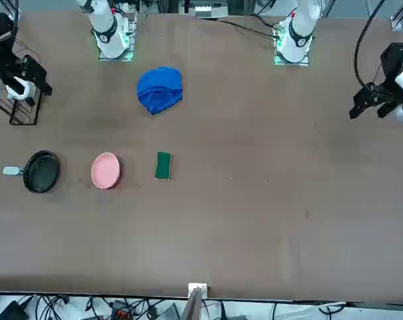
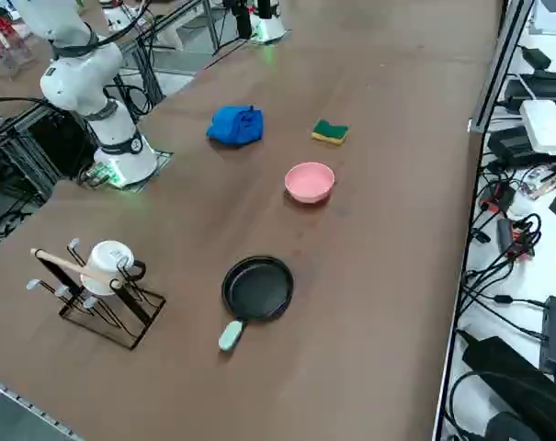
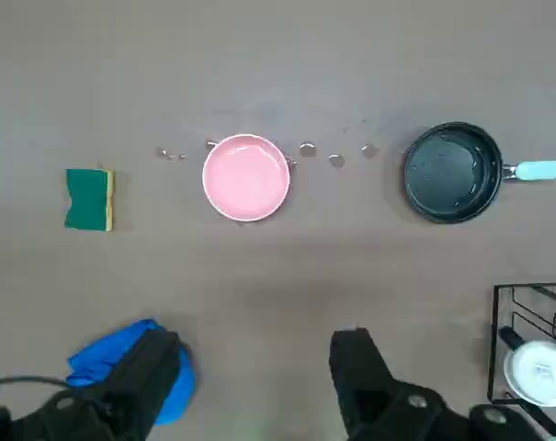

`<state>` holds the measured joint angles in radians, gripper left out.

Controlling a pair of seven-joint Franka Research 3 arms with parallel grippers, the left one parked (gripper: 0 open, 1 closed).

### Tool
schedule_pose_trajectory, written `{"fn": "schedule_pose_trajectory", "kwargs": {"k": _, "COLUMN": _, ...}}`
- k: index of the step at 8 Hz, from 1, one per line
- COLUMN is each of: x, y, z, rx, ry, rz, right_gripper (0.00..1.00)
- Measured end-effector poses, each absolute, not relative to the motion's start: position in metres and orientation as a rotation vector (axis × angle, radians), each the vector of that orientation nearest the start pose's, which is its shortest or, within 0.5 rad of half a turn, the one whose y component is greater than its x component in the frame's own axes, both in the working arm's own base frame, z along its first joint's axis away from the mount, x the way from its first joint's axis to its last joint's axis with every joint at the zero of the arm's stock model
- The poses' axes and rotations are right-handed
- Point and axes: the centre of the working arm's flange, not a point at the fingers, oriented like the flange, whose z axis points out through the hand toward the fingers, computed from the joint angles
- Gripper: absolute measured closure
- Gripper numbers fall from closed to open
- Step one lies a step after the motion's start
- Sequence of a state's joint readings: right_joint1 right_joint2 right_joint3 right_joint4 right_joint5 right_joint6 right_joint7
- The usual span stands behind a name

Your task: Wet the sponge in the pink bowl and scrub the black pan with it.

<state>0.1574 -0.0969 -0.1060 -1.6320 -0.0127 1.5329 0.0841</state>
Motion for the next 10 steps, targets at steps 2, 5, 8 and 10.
{"fn": "schedule_pose_trajectory", "kwargs": {"k": 2, "x": 0.52, "y": 0.022, "z": 0.644, "rx": -3.144, "ry": 0.053, "rz": 0.004, "right_gripper": 0.0}}
{"fn": "schedule_pose_trajectory", "kwargs": {"k": 5, "x": 0.526, "y": 0.032, "z": 0.631, "rx": -3.148, "ry": 0.028, "rz": 0.042, "right_gripper": 0.0}}
{"fn": "schedule_pose_trajectory", "kwargs": {"k": 8, "x": 0.549, "y": 0.122, "z": 0.57, "rx": -3.165, "ry": -0.146, "rz": 0.167, "right_gripper": 0.0}}
{"fn": "schedule_pose_trajectory", "kwargs": {"k": 10, "x": 0.567, "y": 0.195, "z": 0.512, "rx": -3.119, "ry": -0.255, "rz": 0.163, "right_gripper": 0.0}}
